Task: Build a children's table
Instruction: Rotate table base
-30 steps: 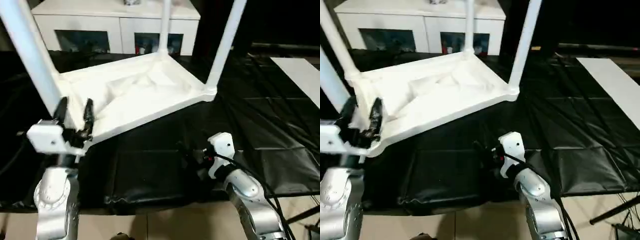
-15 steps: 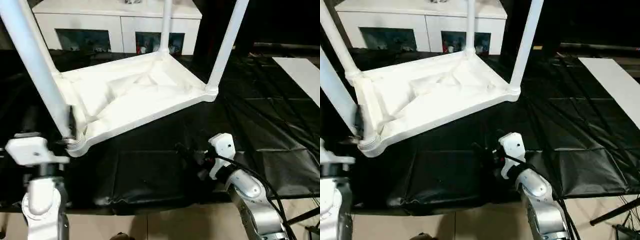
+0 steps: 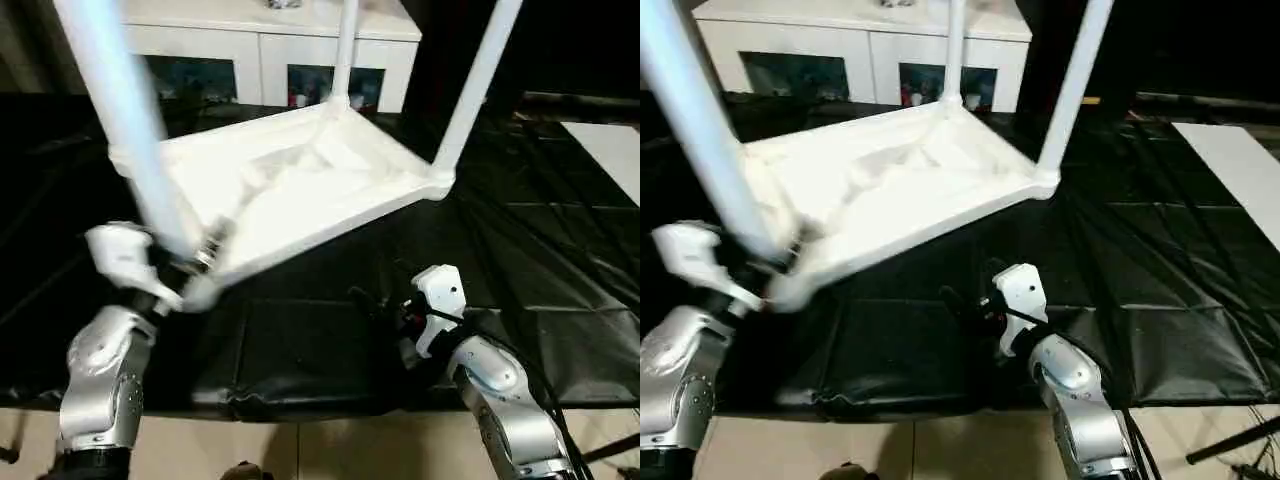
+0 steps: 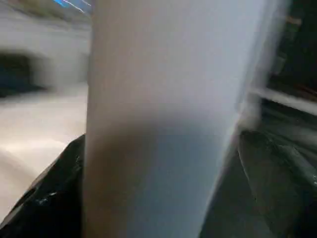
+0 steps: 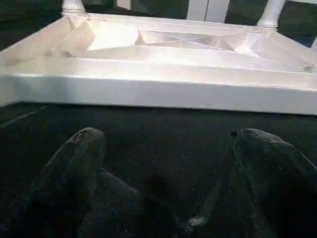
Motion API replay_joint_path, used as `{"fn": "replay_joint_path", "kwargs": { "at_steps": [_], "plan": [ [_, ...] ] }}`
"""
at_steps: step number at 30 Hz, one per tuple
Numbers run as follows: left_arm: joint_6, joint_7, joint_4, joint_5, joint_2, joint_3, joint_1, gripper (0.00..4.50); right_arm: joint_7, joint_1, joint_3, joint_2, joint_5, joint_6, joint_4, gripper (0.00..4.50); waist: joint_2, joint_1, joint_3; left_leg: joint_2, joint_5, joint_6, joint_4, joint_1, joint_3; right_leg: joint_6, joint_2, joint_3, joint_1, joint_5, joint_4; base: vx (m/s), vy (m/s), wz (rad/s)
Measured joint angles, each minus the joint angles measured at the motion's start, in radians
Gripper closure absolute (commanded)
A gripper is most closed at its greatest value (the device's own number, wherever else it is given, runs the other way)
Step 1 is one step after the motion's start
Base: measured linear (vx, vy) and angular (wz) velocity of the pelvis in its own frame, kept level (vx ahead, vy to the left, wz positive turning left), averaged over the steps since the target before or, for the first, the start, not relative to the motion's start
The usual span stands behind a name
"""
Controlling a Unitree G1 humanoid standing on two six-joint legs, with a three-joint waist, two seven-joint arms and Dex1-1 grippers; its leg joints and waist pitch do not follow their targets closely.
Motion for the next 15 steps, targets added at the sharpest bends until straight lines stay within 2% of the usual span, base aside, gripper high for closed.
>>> {"fn": "replay_joint_path", "kwargs": {
  "at_steps": [4, 8, 12, 15],
  "plan": [
    [0.165, -0.142, -0.09, -0.07, 0.054, -0.1, 0.013, 0.1, -0.071, -0.02, -0.023, -0.016, -0.039, 0.008, 0.038, 0.0, 0.0, -0.004, 0.0, -0.001, 0.0, 0.0, -0.001, 0.0, 0.005, 0.0, -0.005, -0.001, 0.0, 0.0, 0.003, 0.0, 0.0, 0.0],
    [0.291, -0.227, -0.191, -0.118, 0.107, -0.179, 0.012, 0.1, -0.159, -0.048, -0.1, -0.019, -0.044, 0.054, 0.091, 0.0, 0.001, -0.015, 0.001, 0.0, 0.001, 0.0, -0.001, 0.0, 0.01, 0.0, -0.007, 0.0, -0.003, 0.0, 0.008, 0.0, 0.0, 0.0],
    [0.395, -0.242, -0.284, -0.186, 0.114, -0.234, -0.006, 0.1, -0.175, -0.112, -0.139, -0.044, -0.029, 0.074, 0.179, 0.0, 0.003, -0.019, 0.002, 0.0, 0.001, 0.0, -0.001, 0.001, 0.014, 0.0, -0.008, 0.001, -0.004, 0.0, 0.01, 0.0, 0.0, 0.0],
    [0.424, -0.25, -0.336, -0.216, 0.079, -0.266, -0.034, 0.1, -0.171, -0.173, -0.148, -0.048, -0.023, 0.073, 0.232, 0.0, 0.003, -0.02, 0.002, 0.0, 0.002, 0.0, -0.001, 0.003, 0.015, 0.0, -0.008, 0.001, -0.004, 0.0, 0.011, 0.0, 0.0, 0.0]
  ]
}}
